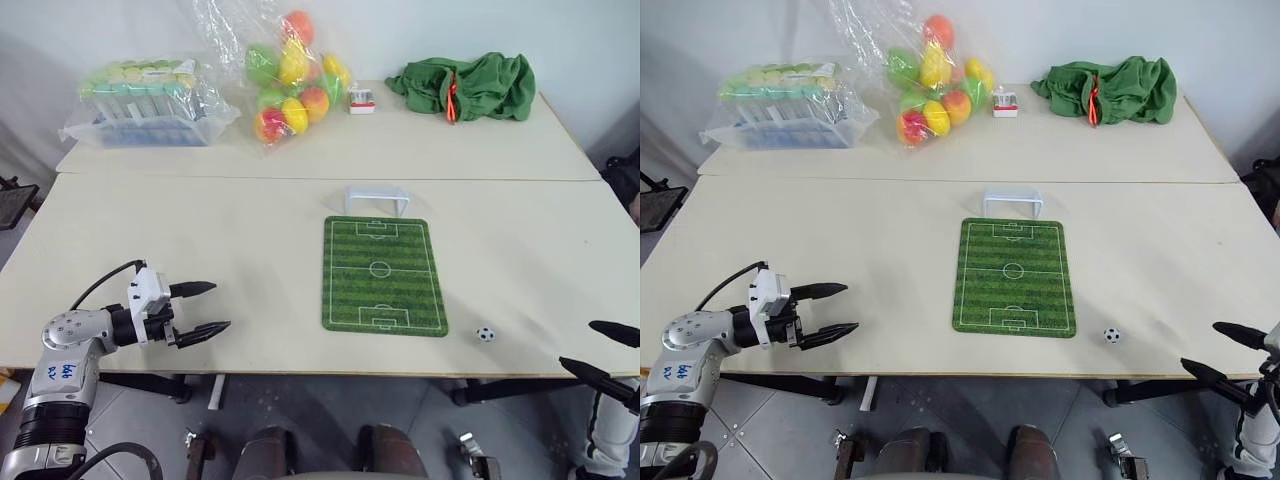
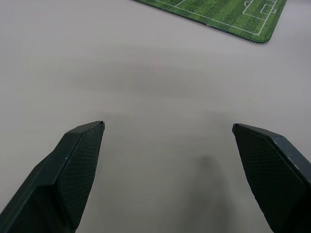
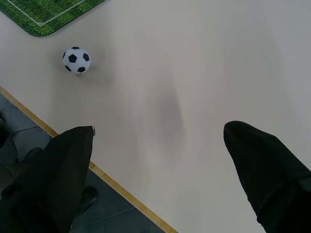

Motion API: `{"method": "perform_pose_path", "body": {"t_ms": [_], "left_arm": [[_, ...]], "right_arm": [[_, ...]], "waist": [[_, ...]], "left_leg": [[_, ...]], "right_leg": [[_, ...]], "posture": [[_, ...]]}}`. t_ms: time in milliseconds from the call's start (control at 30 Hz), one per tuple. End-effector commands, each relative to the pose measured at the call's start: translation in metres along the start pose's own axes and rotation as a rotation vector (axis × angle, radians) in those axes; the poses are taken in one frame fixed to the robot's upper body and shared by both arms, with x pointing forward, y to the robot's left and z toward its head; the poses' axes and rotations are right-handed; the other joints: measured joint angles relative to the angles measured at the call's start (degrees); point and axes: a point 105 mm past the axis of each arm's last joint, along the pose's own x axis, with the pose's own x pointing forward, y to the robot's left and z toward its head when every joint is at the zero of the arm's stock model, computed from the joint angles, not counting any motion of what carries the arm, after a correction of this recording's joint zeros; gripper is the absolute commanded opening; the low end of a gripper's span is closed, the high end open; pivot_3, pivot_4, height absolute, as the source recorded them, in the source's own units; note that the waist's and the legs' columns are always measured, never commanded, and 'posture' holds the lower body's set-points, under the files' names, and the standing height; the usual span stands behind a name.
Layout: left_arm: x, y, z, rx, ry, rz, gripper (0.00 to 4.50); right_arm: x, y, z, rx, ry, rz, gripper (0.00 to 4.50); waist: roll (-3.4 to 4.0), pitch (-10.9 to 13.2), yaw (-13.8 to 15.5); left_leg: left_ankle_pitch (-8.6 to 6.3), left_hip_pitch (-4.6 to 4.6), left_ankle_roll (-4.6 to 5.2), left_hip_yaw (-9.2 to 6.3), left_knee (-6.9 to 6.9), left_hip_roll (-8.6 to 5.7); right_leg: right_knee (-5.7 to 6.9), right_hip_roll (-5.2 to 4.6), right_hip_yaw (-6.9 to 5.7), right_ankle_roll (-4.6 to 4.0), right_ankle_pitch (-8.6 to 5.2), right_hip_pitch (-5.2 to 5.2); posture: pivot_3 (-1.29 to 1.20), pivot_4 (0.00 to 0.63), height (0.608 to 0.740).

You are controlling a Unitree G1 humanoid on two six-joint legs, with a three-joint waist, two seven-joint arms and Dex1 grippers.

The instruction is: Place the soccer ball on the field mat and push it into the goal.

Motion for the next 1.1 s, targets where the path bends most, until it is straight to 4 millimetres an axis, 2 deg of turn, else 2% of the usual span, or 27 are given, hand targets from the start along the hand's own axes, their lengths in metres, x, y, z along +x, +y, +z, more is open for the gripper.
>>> {"method": "perform_pose_path", "body": {"t_ms": [33,100,233,333,433,567,667,800,1100], "left_arm": [[-0.004,0.010,0.008,0.007,-0.019,0.043,4.50],[-0.002,0.017,0.011,0.006,-0.012,0.086,4.50],[0.003,0.018,0.023,0.004,-0.081,0.082,4.50],[0.010,0.015,0.030,0.007,-0.106,0.055,4.50],[0.022,0.007,0.039,0.016,-0.146,-0.017,4.50],[0.035,-0.002,0.040,0.075,-0.136,-0.092,4.50],[0.043,-0.007,0.038,0.069,-0.133,-0.139,4.50],[0.051,-0.011,0.039,0.069,-0.141,-0.166,4.50],[0.050,-0.019,0.034,0.053,-0.131,-0.190,4.50]], "right_arm": [[-0.004,-0.005,0.008,-0.035,-0.010,-0.020,4.48],[-0.004,-0.006,0.012,-0.036,-0.021,-0.028,4.48],[0.003,-0.005,0.027,-0.062,-0.039,-0.027,4.48],[0.014,0.005,0.043,-0.102,-0.050,0.033,4.48],[0.033,0.022,0.060,-0.143,-0.060,0.133,4.48],[0.052,0.039,0.068,-0.170,-0.060,0.242,4.48],[0.066,0.047,0.065,-0.182,-0.042,0.309,4.48],[0.078,0.047,0.055,-0.171,-0.012,0.344,4.48],[0.093,0.043,0.025,-0.132,0.046,0.356,4.48]], "waist": [[0.00,0.0,0.0],[0.00,0.0,0.0],[0.00,0.0,0.0],[0.00,0.0,-0.1],[-0.01,0.0,0.0],[-0.04,0.0,0.1],[-0.07,0.0,0.3],[-0.12,0.1,0.2],[-0.13,0.1,0.1]], "left_leg": [[0.00,0.00,0.00,0.00,0.00,0.00],[0.00,0.00,0.00,0.00,0.02,0.00],[0.00,0.00,0.00,-0.01,0.04,0.00],[0.00,0.00,0.00,-0.01,0.04,0.02],[0.00,0.00,-0.01,-0.01,0.06,0.02],[0.00,-0.01,-0.01,-0.01,0.10,-0.02],[0.00,-0.03,-0.01,-0.07,0.10,-0.27],[0.00,-0.06,-0.01,-0.08,0.13,-0.32],[0.01,-0.06,-0.01,-0.10,0.14,-0.31]], "right_leg": [[0.00,0.00,0.00,0.00,0.00,0.00],[0.00,0.00,0.01,0.00,0.00,0.00],[0.03,-0.02,0.02,0.00,0.00,0.01],[0.05,0.00,0.02,0.00,0.00,0.00],[0.06,0.02,0.02,0.00,0.00,0.00],[0.05,0.01,0.02,0.00,0.00,0.01],[0.06,0.01,-0.03,0.00,0.00,0.01],[0.06,0.00,-0.05,0.01,0.00,0.01],[0.07,0.00,-0.10,0.01,0.01,0.02]], "posture": [[0.00,0.150,0.740],[0.00,0.150,0.740],[0.00,0.150,0.740],[0.00,0.150,0.740],[0.00,0.150,0.740],[0.00,0.150,0.740],[0.00,0.150,0.740],[0.00,0.150,0.740],[0.00,0.150,0.740]]}}
